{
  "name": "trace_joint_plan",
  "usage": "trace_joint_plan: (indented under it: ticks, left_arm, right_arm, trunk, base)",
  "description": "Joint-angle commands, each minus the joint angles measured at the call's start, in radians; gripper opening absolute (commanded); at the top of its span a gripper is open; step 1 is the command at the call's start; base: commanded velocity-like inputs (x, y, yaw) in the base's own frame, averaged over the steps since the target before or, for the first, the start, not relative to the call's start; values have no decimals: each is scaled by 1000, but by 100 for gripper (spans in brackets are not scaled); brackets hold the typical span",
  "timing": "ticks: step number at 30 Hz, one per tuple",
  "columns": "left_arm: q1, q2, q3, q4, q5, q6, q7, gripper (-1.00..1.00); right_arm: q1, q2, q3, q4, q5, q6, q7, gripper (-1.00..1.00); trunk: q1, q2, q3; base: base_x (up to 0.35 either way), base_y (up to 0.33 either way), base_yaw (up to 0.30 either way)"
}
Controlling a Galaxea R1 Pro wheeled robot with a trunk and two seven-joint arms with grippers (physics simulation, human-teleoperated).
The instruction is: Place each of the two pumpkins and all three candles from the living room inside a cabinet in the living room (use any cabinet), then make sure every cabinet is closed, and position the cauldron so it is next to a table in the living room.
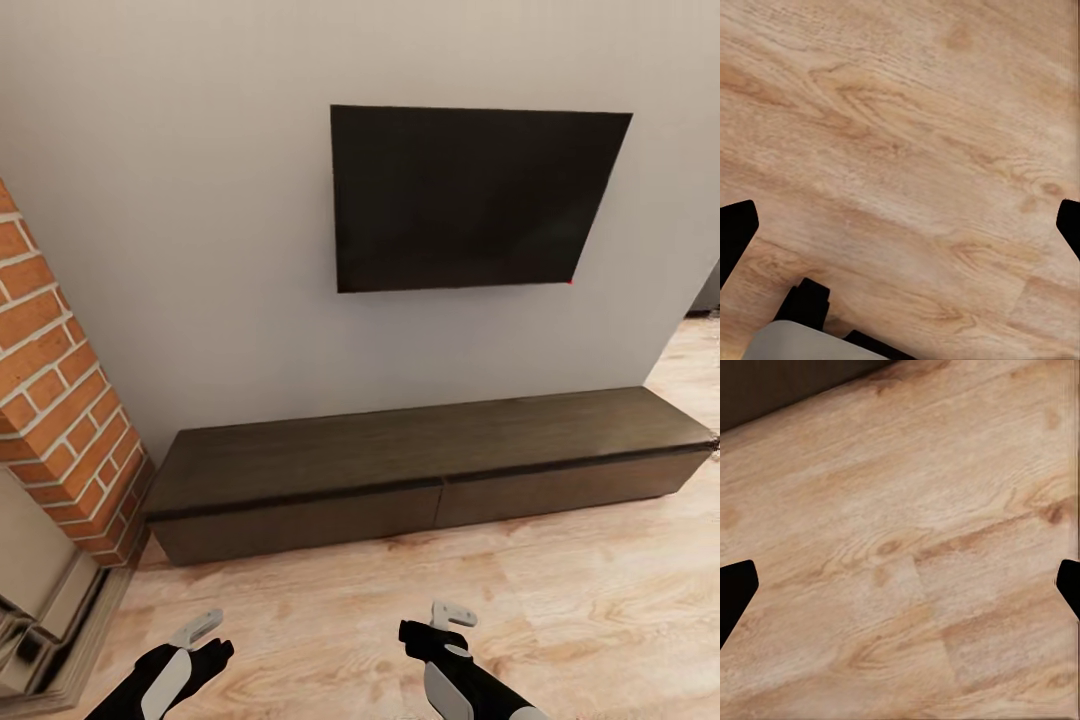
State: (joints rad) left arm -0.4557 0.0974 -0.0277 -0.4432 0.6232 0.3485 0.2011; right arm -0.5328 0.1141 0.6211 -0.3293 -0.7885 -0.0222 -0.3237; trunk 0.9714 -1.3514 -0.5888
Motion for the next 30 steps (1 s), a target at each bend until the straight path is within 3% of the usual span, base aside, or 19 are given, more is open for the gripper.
trace_joint_plan:
  ticks: [1, 9, 30]
  left_arm:
    - [0, 1, -3, -3, 10, 4, 8, 100]
    - [0, 1, -2, -3, 10, 4, 8, 100]
    - [0, 2, 0, -3, 12, 4, 8, 100]
  right_arm:
    - [-1, 0, 8, -1, -9, -2, -6, 100]
    - [-1, -1, 9, -1, -9, -2, -6, 100]
    - [-1, 4, 11, -2, -8, -2, -5, 100]
  trunk:
    - [0, -1, -2]
    - [0, -1, -12]
    - [0, -1, -13]
  base:
    - [0, 0, -165]
    - [13, 50, -131]
    - [27, 50, -6]
